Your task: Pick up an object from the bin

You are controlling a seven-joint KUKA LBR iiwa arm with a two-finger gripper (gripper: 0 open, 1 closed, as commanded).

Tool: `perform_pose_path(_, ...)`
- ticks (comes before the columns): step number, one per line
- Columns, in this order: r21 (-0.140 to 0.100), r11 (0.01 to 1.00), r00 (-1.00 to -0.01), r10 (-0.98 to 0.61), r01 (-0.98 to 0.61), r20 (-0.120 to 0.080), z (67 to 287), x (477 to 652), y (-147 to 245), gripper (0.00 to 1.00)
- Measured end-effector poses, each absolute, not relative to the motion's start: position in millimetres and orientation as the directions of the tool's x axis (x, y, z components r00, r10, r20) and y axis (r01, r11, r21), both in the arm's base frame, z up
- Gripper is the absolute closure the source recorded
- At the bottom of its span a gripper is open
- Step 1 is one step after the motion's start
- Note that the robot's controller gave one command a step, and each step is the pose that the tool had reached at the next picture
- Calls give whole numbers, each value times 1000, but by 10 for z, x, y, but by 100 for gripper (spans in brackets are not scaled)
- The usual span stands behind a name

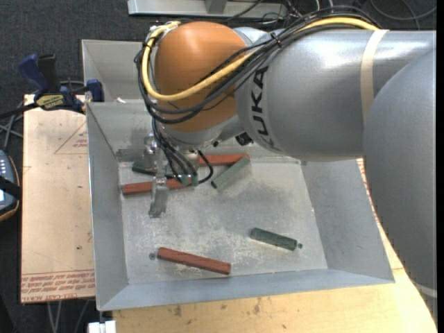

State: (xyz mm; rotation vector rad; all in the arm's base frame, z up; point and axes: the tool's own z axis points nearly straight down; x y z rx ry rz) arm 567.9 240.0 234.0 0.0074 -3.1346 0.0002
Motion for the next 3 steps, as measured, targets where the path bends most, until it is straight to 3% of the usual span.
perform_pose_path(1,1,1000,-1000,-1,-1,-1,2386,5700,2387,0)
perform_pose_path(2,3,1000,-1000,12,12,-6,1745,5867,2310,0)
perform_pose_path(3,3,999,-999,42,42,-5,842,6090,2089,0)
